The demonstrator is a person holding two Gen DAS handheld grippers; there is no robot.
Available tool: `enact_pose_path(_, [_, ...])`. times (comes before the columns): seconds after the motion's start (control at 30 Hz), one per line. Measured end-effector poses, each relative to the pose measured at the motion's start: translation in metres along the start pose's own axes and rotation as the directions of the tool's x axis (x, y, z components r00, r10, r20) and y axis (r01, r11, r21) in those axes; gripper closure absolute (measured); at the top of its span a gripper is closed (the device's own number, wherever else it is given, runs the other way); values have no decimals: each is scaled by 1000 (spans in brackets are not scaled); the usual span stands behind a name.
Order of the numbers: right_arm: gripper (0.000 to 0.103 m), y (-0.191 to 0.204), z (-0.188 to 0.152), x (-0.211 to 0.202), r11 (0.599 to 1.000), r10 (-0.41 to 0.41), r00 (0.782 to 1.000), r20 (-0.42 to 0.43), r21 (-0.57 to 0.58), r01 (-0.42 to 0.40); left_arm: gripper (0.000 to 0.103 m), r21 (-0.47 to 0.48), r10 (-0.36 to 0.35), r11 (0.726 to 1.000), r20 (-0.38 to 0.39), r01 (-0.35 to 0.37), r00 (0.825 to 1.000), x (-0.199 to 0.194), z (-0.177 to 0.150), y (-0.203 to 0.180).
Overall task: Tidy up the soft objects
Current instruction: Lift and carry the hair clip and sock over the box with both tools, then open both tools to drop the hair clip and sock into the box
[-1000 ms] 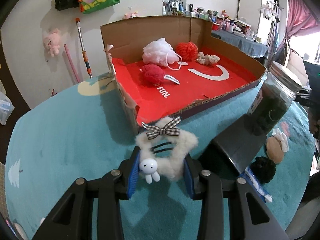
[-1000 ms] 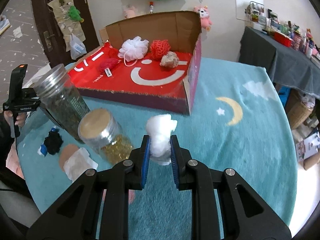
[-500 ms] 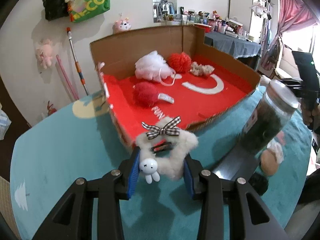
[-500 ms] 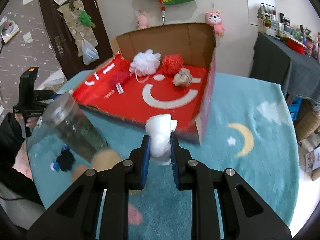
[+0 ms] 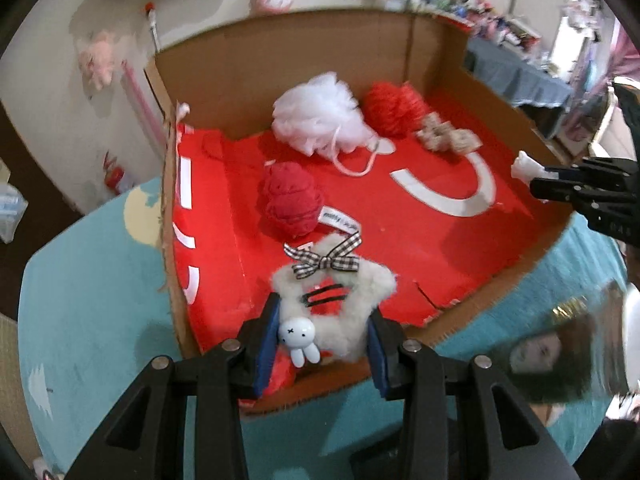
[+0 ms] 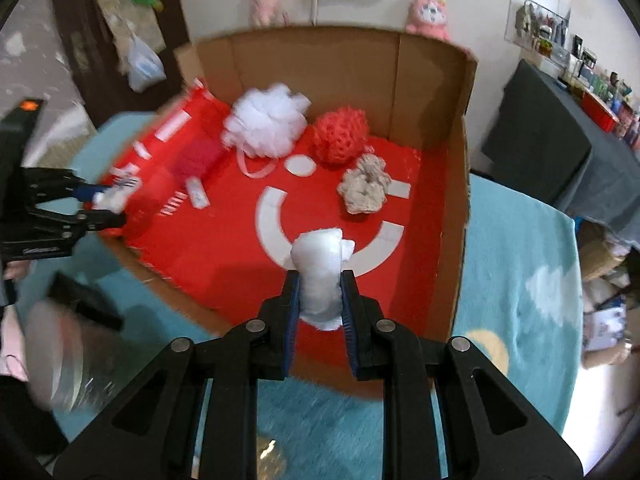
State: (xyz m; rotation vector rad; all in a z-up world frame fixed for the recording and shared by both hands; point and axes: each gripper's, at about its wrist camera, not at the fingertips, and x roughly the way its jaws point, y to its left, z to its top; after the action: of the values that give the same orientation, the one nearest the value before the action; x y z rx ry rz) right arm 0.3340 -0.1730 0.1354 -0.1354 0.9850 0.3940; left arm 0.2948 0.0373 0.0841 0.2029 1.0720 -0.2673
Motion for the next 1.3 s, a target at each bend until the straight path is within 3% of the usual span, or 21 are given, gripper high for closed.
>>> enact_pose_path(0.1, [84, 0, 9, 24, 999, -33, 995, -90, 8, 34, 62, -12, 40, 999, -47, -40, 998, 14, 5, 2])
enact_pose_path(0.27, [84, -2, 16, 48, 996, -87, 982, -166, -5, 87, 62, -9, 104, 994, -81, -105, 991, 29, 10, 5])
enact_pose_path(0.6, [84, 1, 14, 63, 989, -148, 967, -206, -50, 141, 62, 41, 162, 987, -107, -158, 981, 40, 16, -10])
enact_pose_path(1.07, [82, 6, 17, 71, 980, -193, 956, -222, -81, 180, 59, 39, 160, 987, -107, -156, 981, 46, 18, -12])
enact_pose_path(1.17, [81, 5, 16, 73, 982, -187, 957, -221, -80, 173, 50, 41, 155, 988, -84, -152, 984, 42, 19, -13])
enact_pose_path(1.3, [70, 8, 17, 73, 982, -182, 959, -218, -85, 167, 37, 35, 141, 990, -45, -140, 989, 31, 20, -14])
